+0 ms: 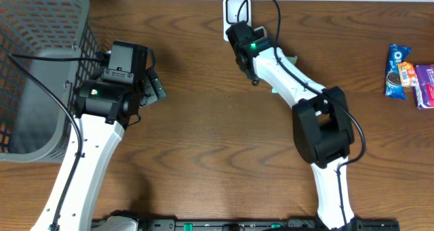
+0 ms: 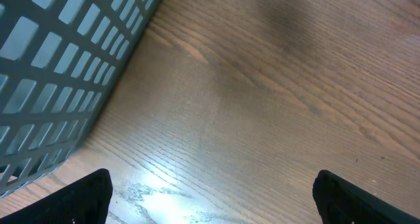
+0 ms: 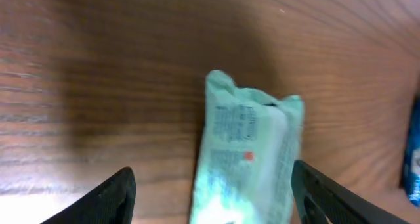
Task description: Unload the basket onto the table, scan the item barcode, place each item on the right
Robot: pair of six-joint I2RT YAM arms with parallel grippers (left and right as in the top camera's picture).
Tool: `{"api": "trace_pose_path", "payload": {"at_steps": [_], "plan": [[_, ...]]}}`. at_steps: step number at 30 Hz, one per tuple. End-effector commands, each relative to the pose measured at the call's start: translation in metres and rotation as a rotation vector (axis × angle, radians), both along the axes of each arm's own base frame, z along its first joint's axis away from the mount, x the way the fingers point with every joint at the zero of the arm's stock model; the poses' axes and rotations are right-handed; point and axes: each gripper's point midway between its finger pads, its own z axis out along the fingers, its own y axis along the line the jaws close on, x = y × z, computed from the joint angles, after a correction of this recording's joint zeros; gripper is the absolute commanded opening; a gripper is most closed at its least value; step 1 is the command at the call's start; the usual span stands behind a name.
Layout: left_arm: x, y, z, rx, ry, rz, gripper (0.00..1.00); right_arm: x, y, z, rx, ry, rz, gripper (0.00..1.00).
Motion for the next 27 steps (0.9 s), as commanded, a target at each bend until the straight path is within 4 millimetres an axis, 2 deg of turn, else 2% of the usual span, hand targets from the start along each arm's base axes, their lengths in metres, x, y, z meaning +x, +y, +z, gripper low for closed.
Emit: {"api": "trace_pose_path", "payload": {"at_steps": [1,5,10,11,12,13,14,15,16,17,18,21,24,27], "plan": [[0.0,0.0,0.0,-0.008,0.003,0.008,0.98,0.002,-0.017,-0.025,-0.099,0.02,-0.028,0.71],[0.0,0.0,0.0,-0.008,0.003,0.008,0.98,0.002,-0.033,-0.041,-0.172,0.038,-0.053,0.71],[0.0,0.0,0.0,-0.008,0.003,0.008,0.98,-0.001,-0.051,-0.062,-0.131,0.096,-0.09,0.7],[0.0,0.0,0.0,-0.008,0.003,0.008,0.98,-0.003,-0.053,-0.07,-0.108,0.118,-0.097,0.65],[0.0,0.0,0.0,-0.008,0.003,0.008,0.98,-0.004,-0.054,-0.075,-0.079,0.139,-0.102,0.48],[0.0,0.0,0.0,-0.008,0.003,0.008,0.98,-0.005,-0.054,-0.077,-0.069,0.145,-0.102,0.47],[0.0,0.0,0.0,-0.008,0.003,0.008,0.98,-0.007,-0.054,-0.083,-0.033,0.168,-0.108,0.32],[0.0,0.0,0.0,-0.008,0.003,0.008,0.98,-0.009,-0.054,-0.085,-0.01,0.175,-0.123,0.25],[0.0,0.0,0.0,-0.008,0.003,0.008,0.98,-0.01,-0.052,-0.088,0.02,0.187,-0.125,0.08],[0.0,0.0,0.0,-0.008,0.003,0.008,0.98,-0.01,-0.049,-0.089,0.046,0.195,-0.122,0.01],[0.0,0.0,0.0,-0.008,0.003,0.008,0.98,-0.011,-0.042,-0.089,0.089,0.206,-0.116,0.01],[0.0,0.0,0.0,-0.008,0.003,0.008,0.98,-0.008,-0.017,-0.076,0.262,0.235,-0.089,0.01],[0.0,0.0,0.0,-0.008,0.003,0.008,0.98,0.0,0.014,-0.04,0.491,0.261,-0.049,0.01],[0.0,0.0,0.0,-0.008,0.003,0.008,0.98,-0.001,0.048,0.002,0.75,0.322,0.026,0.01]]}}
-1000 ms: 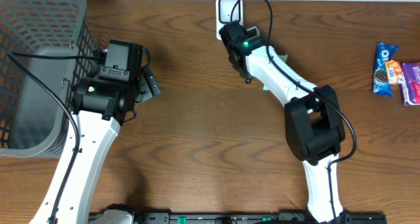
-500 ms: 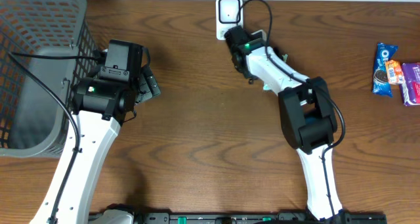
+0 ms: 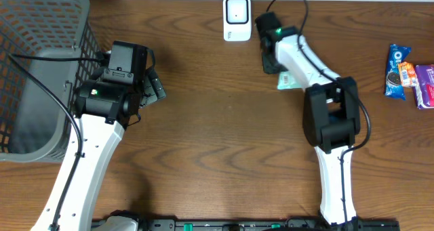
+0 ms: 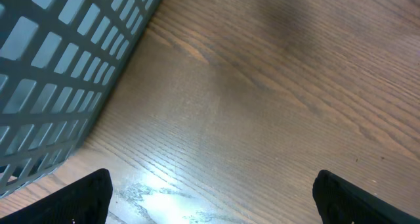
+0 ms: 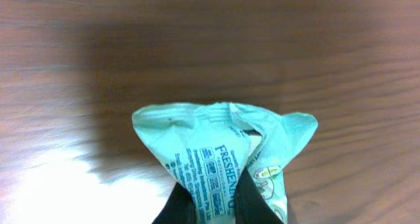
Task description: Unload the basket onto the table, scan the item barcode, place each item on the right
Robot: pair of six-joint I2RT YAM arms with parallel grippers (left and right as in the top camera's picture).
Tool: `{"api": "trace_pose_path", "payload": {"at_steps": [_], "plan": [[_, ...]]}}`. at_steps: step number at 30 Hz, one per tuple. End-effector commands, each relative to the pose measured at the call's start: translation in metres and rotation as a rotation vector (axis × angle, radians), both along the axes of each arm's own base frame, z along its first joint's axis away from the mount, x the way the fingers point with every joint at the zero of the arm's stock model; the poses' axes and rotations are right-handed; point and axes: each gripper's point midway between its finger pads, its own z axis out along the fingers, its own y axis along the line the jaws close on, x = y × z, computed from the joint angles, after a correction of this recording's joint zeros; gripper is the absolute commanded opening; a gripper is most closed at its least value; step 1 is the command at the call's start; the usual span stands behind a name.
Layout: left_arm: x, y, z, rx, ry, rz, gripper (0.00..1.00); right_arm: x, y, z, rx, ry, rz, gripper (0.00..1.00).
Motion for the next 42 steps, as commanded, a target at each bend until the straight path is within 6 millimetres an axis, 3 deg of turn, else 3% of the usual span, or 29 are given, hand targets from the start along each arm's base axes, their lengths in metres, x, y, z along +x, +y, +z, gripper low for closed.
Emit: {"api": "trace_pose_path", "payload": {"at_steps": [1,5,10,12,16,18,19,21,26,28,30,32,34,35,40,42], "plan": [[0.0,0.0,0.0,-0.008,0.003,0.008,0.98,-0.013,0.089,0.039,0.549,0.104,0.122,0.01],[0.0,0.0,0.0,-0.008,0.003,0.008,0.98,-0.03,0.124,0.077,0.934,0.188,0.25,0.01],[0.0,0.0,0.0,-0.008,0.003,0.008,0.98,-0.044,0.138,0.103,1.357,0.255,0.279,0.01],[0.0,0.0,0.0,-0.008,0.003,0.008,0.98,-0.048,0.135,0.094,1.459,0.283,0.235,0.01],[0.0,0.0,0.0,-0.008,0.003,0.008,0.98,-0.042,0.108,0.053,1.466,0.298,0.054,0.04],[0.0,0.0,0.0,-0.008,0.003,0.008,0.98,-0.033,0.083,0.03,1.379,0.26,-0.043,0.24],[0.0,0.0,0.0,-0.008,0.003,0.008,0.98,-0.027,0.062,0.016,1.29,0.232,-0.107,0.28],[0.0,0.0,0.0,-0.008,0.003,0.008,0.98,-0.019,0.031,0.008,1.189,0.194,-0.185,0.4],[0.0,0.0,0.0,-0.008,0.003,0.008,0.98,-0.011,-0.032,0.024,0.926,0.111,-0.271,0.43],[0.0,0.0,0.0,-0.008,0.003,0.008,0.98,-0.013,-0.046,0.046,0.812,0.078,-0.246,0.45],[0.0,0.0,0.0,-0.008,0.003,0.008,0.98,-0.016,-0.044,0.073,0.744,0.048,-0.187,0.43],[0.0,0.0,0.0,-0.008,0.003,0.008,0.98,-0.022,-0.025,0.096,0.706,0.02,-0.084,0.33],[0.0,0.0,0.0,-0.008,0.003,0.008,0.98,-0.027,-0.008,0.102,0.67,0.02,-0.036,0.29],[0.0,0.0,0.0,-0.008,0.003,0.008,0.98,-0.03,0.003,0.101,0.648,0.028,-0.013,0.31],[0.0,0.0,0.0,-0.008,0.003,0.008,0.98,-0.041,0.036,0.08,0.474,0.055,0.067,0.72],[0.0,0.0,0.0,-0.008,0.003,0.008,0.98,-0.043,0.039,0.067,0.369,0.054,0.085,0.77]]}}
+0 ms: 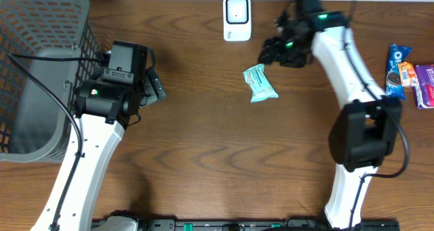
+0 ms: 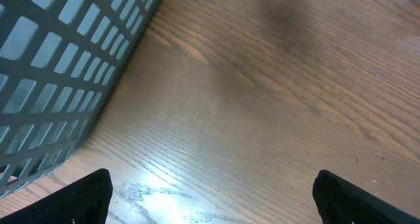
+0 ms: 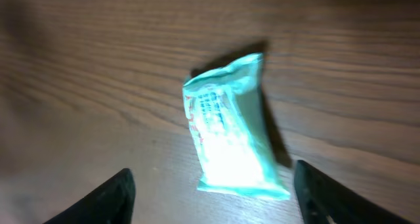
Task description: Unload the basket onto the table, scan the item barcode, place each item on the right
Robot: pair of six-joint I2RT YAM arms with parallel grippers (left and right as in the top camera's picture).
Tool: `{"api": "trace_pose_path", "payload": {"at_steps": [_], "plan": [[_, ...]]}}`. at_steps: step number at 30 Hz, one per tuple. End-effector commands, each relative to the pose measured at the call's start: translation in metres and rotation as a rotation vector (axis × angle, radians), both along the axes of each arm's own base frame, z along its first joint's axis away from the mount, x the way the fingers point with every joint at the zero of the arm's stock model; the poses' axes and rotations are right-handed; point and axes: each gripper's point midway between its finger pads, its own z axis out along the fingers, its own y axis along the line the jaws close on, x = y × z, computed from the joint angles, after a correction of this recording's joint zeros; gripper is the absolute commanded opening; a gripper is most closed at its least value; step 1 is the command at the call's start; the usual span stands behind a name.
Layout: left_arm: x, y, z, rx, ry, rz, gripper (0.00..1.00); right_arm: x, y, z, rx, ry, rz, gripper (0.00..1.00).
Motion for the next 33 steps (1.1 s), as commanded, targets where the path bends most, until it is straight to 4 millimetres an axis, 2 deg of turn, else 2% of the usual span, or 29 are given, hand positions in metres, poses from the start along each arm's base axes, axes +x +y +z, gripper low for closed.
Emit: {"api": "trace_pose_path", "payload": {"at_steps": [1,5,8,13,15,18,19,22,25,27,30,33], "plan": [[0.0,0.0,0.0,-0.008,0.002,0.008,0.98,-0.003,-0.01,-0.032,-0.242,-0.01,0.022,0.78],[0.0,0.0,0.0,-0.008,0.002,0.008,0.98,-0.006,-0.005,-0.056,-0.254,0.026,0.029,0.76],[0.0,0.0,0.0,-0.008,0.002,0.008,0.98,-0.004,-0.001,-0.076,-0.227,0.051,0.04,0.72],[0.0,0.0,0.0,-0.008,0.002,0.008,0.98,-0.009,0.006,-0.111,-0.199,0.116,0.075,0.57],[0.0,0.0,0.0,-0.008,0.002,0.008,0.98,-0.016,0.017,-0.125,-0.141,0.153,0.12,0.46],[0.0,0.0,0.0,-0.008,0.002,0.008,0.98,-0.018,0.017,-0.133,-0.138,0.169,0.116,0.01],[0.0,0.0,0.0,-0.008,0.002,0.008,0.98,-0.017,0.018,-0.131,-0.135,0.167,0.107,0.01],[0.0,0.0,0.0,-0.008,0.002,0.008,0.98,-0.01,0.022,-0.115,-0.113,0.145,0.089,0.01],[0.0,0.0,0.0,-0.008,0.002,0.008,0.98,0.011,0.039,-0.068,-0.027,0.048,0.099,0.01],[0.0,0.0,0.0,-0.008,0.002,0.008,0.98,0.034,0.049,-0.029,0.03,-0.052,0.069,0.01],[0.0,0.0,0.0,-0.008,0.002,0.008,0.98,0.071,0.06,0.013,0.094,-0.205,0.01,0.01],[0.0,0.0,0.0,-0.008,0.002,0.008,0.98,0.103,0.07,0.039,0.145,-0.363,0.0,0.01]]}}
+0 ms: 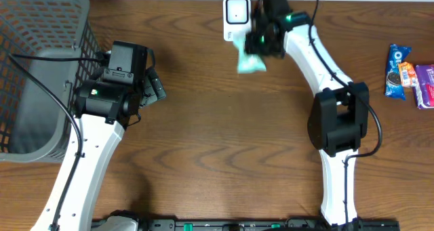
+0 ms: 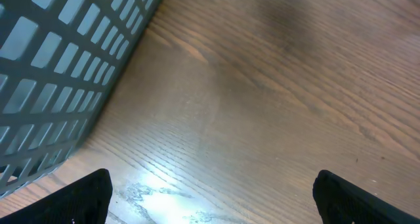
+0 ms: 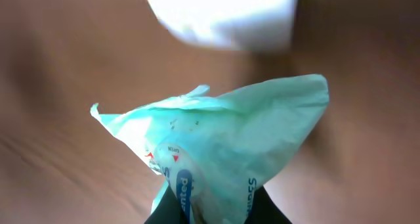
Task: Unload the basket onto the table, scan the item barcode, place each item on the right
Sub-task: 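Hold the wipes pack up to the scanner face, then carry the wipes pack to the far right and drop it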
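A mint-green snack packet (image 1: 249,61) hangs just below the white barcode scanner (image 1: 237,17) at the table's far edge. My right gripper (image 1: 261,40) is shut on it. In the right wrist view the packet (image 3: 216,138) fills the middle, pinched at its lower end in my right gripper (image 3: 213,214), and the scanner (image 3: 223,14) is a blurred white shape just beyond it. My left gripper (image 2: 226,198) is open over bare wood, with nothing between its fingertips (image 2: 88,198), far to the left of the scanner.
A grey mesh basket (image 1: 41,68) stands at the left edge, close to my left arm (image 1: 112,89); its wall (image 2: 52,66) shows in the left wrist view. Cookie and snack packs (image 1: 397,68) lie at the far right edge.
My right gripper was open above the packet, which lay flat on the table below the scanner. Now it is shut on the packet and holds it right beside the scanner. The left arm is unchanged.
My right gripper was open near the scanner, over the packet lying on the table. Then it was shut on the packet to the scanner's right. Then the packet lay nearer the middle with the gripper open above it. Now the gripper holds it at the scanner.
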Robot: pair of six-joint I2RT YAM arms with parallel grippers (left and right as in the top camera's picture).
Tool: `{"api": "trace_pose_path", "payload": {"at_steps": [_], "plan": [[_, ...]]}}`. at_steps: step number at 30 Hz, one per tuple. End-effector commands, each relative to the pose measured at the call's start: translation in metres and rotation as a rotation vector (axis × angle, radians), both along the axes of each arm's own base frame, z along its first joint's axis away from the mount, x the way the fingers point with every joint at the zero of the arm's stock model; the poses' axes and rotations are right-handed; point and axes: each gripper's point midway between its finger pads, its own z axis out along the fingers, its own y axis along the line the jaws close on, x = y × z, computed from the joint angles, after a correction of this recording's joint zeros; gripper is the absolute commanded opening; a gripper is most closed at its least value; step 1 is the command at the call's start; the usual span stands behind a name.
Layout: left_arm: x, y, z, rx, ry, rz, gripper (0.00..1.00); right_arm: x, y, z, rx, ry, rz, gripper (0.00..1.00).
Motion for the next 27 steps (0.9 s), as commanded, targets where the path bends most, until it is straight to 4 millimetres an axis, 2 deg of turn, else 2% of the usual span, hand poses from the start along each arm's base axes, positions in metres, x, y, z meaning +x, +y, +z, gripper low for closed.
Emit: {"api": "trace_pose_path", "payload": {"at_steps": [1,6,8,11,15,17,19,20,21,23,27], "plan": [[0.0,0.0,0.0,-0.008,0.003,0.008,0.98,0.026,0.017,0.047,0.092,-0.156,-0.022,0.01],[0.0,0.0,0.0,-0.008,0.003,0.008,0.98,0.064,0.03,0.064,0.127,-0.347,-0.047,0.01],[0.0,0.0,0.0,-0.008,0.003,0.008,0.98,0.077,0.031,0.062,0.097,-0.411,-0.085,0.01],[0.0,0.0,0.0,-0.008,0.003,0.008,0.98,0.089,0.029,0.061,0.063,-0.467,-0.13,0.01],[0.0,0.0,0.0,-0.008,0.003,0.008,0.98,0.093,0.029,0.056,0.057,-0.48,-0.14,0.01],[0.0,0.0,0.0,-0.008,0.003,0.008,0.98,0.097,0.018,0.064,0.058,-0.492,-0.157,0.01],[0.0,0.0,0.0,-0.008,0.003,0.008,0.98,0.101,-0.001,0.078,0.057,-0.509,-0.187,0.01],[0.0,0.0,0.0,-0.008,0.003,0.008,0.98,0.103,-0.02,0.089,0.052,-0.515,-0.213,0.01],[0.0,0.0,0.0,-0.008,0.003,0.008,0.98,0.103,-0.044,0.101,0.042,-0.514,-0.247,0.01],[0.0,0.0,0.0,-0.008,0.003,0.008,0.98,0.096,-0.113,0.118,-0.028,-0.475,-0.364,0.01],[0.0,0.0,0.0,-0.008,0.003,0.008,0.98,0.069,-0.215,0.108,-0.233,-0.354,-0.516,0.01]]}}
